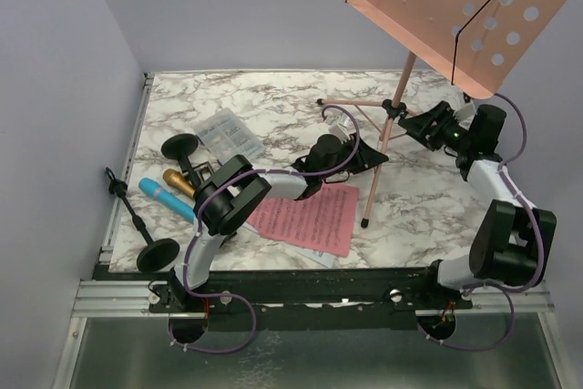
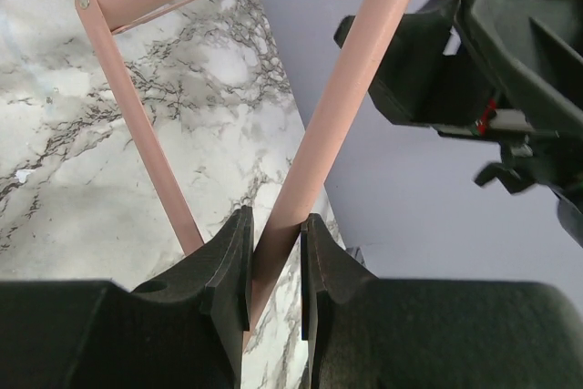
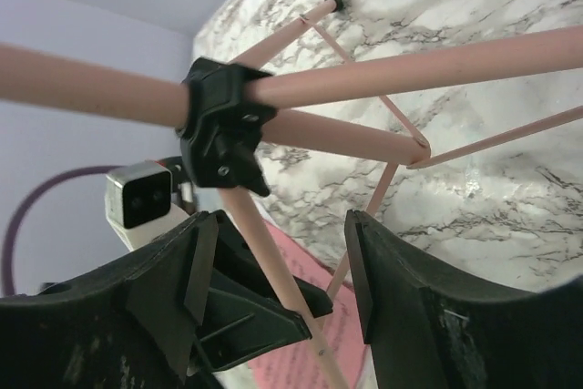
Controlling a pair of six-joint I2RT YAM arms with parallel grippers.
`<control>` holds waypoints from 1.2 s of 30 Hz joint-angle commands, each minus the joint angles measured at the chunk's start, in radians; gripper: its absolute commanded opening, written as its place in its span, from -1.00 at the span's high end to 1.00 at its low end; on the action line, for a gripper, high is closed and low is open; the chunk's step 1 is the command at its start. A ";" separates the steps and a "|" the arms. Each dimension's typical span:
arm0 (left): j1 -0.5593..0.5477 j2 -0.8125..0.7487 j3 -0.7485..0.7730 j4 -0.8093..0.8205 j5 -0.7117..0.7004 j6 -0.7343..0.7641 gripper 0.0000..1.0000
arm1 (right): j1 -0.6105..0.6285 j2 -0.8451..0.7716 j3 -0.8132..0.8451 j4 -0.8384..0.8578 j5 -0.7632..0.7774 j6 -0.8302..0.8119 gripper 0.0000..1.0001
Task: Set up the instrument practice props
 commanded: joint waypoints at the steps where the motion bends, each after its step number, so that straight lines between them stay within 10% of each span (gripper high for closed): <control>1: -0.007 0.059 -0.043 -0.175 0.021 -0.074 1.00 | 0.081 -0.103 -0.054 -0.225 0.240 -0.245 -0.34; 10: -0.009 0.048 -0.063 -0.168 -0.003 -0.087 1.00 | 0.418 -0.108 0.017 -0.259 0.908 -0.278 -0.26; 19: -0.013 0.024 -0.101 -0.168 -0.038 -0.089 1.00 | 0.549 0.050 0.184 -0.358 1.227 -0.321 0.10; 25: -0.012 -0.008 -0.139 -0.170 -0.056 -0.081 0.99 | 0.552 0.089 0.164 -0.295 1.135 -0.474 0.40; 36: 0.039 -0.241 -0.352 -0.173 -0.005 -0.042 -0.28 | 0.553 0.088 0.036 -0.115 0.725 -0.723 0.99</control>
